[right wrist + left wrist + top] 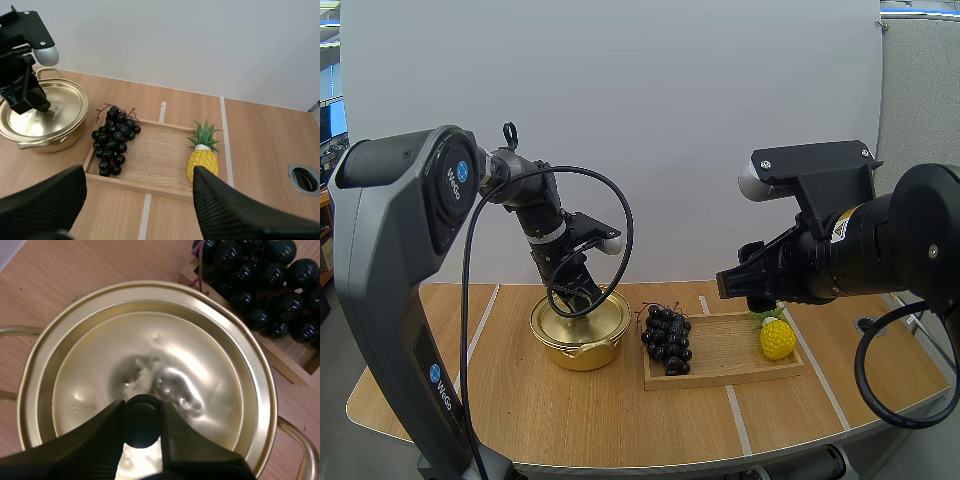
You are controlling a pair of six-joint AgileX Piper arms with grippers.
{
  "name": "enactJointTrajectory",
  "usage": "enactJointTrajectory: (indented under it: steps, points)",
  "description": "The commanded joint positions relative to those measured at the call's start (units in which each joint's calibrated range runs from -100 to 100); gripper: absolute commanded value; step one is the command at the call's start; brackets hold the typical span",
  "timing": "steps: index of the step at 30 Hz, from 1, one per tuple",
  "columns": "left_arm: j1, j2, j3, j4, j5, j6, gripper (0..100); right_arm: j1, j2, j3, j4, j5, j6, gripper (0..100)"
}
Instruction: Open the pot, put the pineapple inside, and close it
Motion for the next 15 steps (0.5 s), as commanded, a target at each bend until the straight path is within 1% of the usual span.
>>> enactJointTrajectory:
  steps: [1,7,15]
  points:
    - [-0.28,-1.8,-2.5,-0.5,5.6,-1.6,0,-0.2,0.0,-0.4,-0.4,-0.3,-0.1,100]
    - [-0.28,-8.8,-9.8,-0.5,10.8,-3.0,0,-0.2,0.0,-0.4,-0.4,-0.3,-0.1,100]
    - [-0.28,-19.7,-22.5,0.6,11.4,-6.2,0,-0.2,0.0,-0.4,-0.4,-0.3,-0.1,100]
